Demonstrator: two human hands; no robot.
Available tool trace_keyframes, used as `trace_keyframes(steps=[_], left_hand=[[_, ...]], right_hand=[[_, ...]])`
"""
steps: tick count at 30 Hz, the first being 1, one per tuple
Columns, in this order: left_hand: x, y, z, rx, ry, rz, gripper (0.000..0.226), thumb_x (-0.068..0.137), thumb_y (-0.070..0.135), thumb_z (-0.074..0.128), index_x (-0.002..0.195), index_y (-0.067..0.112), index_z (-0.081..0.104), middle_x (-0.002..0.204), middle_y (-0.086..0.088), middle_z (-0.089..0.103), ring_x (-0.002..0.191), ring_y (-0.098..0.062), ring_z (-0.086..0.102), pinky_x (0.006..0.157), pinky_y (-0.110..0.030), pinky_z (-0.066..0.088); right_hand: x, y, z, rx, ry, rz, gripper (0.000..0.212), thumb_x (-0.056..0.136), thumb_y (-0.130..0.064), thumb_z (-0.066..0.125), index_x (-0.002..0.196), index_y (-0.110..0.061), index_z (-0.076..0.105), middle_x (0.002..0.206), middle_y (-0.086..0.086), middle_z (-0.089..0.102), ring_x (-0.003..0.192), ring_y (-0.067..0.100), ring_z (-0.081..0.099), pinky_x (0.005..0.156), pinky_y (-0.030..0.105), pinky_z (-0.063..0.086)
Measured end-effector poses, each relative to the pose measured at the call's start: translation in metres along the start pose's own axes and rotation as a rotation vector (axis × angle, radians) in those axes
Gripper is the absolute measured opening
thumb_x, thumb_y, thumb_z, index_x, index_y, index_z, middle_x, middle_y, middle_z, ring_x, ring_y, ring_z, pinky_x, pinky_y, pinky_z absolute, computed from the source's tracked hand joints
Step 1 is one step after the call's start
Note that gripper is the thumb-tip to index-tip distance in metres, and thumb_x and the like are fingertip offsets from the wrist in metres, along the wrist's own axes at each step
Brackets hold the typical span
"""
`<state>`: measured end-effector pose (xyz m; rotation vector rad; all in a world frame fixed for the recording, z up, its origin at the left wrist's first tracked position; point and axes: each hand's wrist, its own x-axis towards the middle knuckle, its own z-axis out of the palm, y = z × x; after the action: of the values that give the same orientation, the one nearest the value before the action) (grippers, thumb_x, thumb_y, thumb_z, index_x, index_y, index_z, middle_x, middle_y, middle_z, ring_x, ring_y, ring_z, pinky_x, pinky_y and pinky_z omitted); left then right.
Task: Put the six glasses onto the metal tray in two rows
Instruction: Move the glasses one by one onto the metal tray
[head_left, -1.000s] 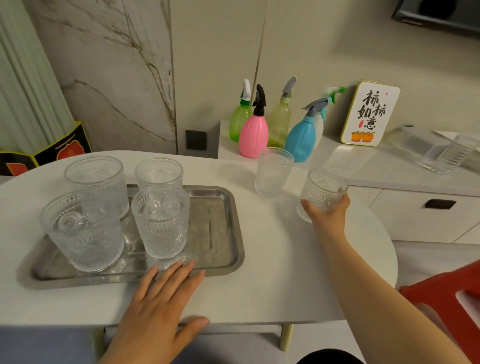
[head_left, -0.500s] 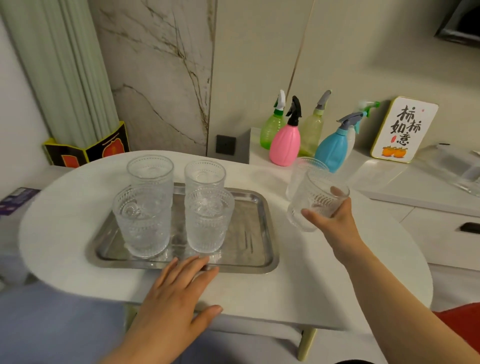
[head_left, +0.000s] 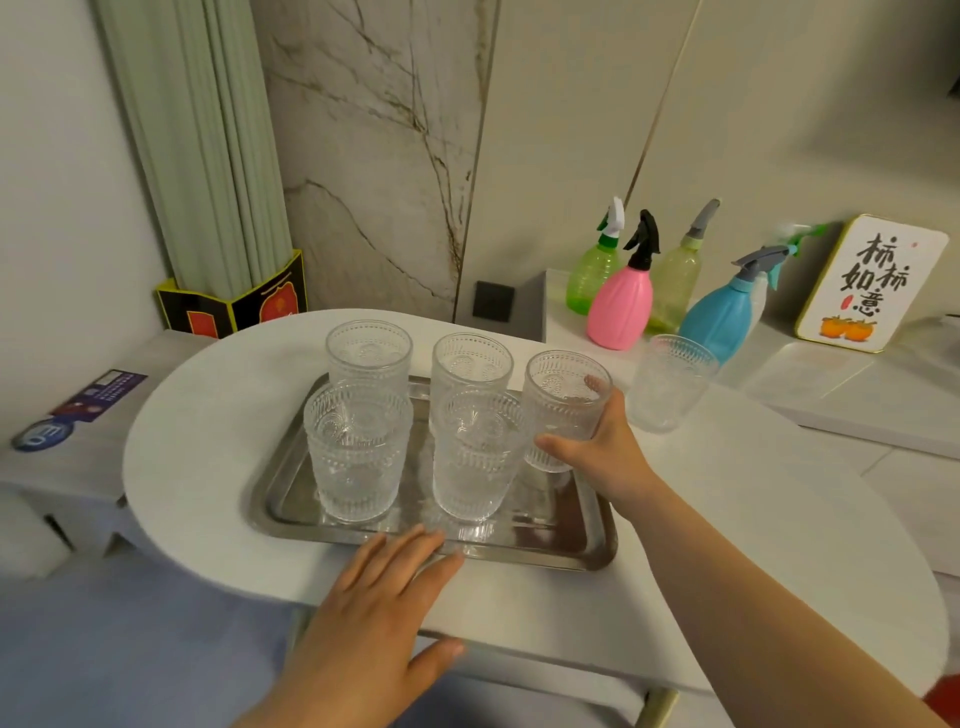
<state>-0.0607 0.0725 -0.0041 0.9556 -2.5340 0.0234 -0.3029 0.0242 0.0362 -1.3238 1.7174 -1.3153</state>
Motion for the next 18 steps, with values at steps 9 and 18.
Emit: trace_keyframes(steps=[9, 18], left_hand=[[0.003, -0.004, 0.002, -0.097, -0.047, -0.007, 0.057, 0.065, 0.051, 0.041, 0.099, 0.016, 0.069, 0.1, -0.003, 0.072, 0.101, -0.013, 0.043, 0.104, -0.016, 0.009], [0.003, 0.001, 0.002, -0.11, -0.025, -0.001, 0.052, 0.068, 0.05, 0.039, 0.111, 0.021, 0.049, 0.104, -0.005, 0.071, 0.105, -0.013, 0.042, 0.1, -0.018, 0.013]], right_hand=[[0.013, 0.005, 0.009, -0.012, -0.006, -0.002, 0.085, 0.063, -0.002, 0.076, 0.13, -0.006, 0.024, 0.132, 0.011, 0.045, 0.12, 0.02, 0.045, 0.104, 0.035, 0.037], [0.003, -0.003, -0.019, 0.101, -0.06, 0.109, 0.084, 0.075, -0.01, 0.068, 0.139, -0.018, 0.014, 0.14, 0.008, 0.038, 0.118, 0.016, 0.041, 0.094, 0.029, 0.036]])
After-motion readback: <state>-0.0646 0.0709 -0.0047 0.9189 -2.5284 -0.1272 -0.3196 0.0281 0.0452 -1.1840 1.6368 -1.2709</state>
